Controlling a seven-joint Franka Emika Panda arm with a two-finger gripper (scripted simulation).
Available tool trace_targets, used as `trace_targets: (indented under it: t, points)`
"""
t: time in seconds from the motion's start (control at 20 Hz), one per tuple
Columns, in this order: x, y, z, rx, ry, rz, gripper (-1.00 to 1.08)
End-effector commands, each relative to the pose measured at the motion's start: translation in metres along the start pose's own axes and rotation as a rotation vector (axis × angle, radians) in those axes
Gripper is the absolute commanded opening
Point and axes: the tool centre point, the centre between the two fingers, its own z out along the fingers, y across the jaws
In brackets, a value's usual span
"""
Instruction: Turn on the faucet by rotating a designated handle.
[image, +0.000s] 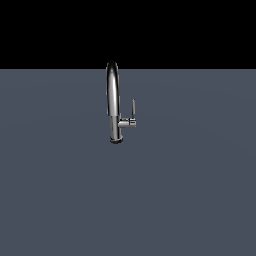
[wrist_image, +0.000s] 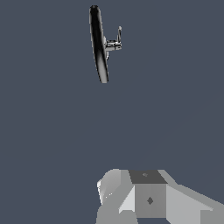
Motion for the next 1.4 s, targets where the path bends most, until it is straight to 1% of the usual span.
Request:
trace_targets:
  t: [0.0,0.35,0.65,0.9,1.35]
  points:
    - [0.0,0.0,0.0,0.0,0.0,0.0,-1.0]
    - [0.007,-0.001,0.001,0.014,-0.016,0.014,-1.0]
    - [0.023,-0.004,0.003,0.049,-0.056,0.05,-1.0]
    - [0.045,-0.008,0.008,0.095,-0.108,0.098,-1.0]
    - [0.096,-0.012,0.022,0.205,-0.231,0.21,-1.0]
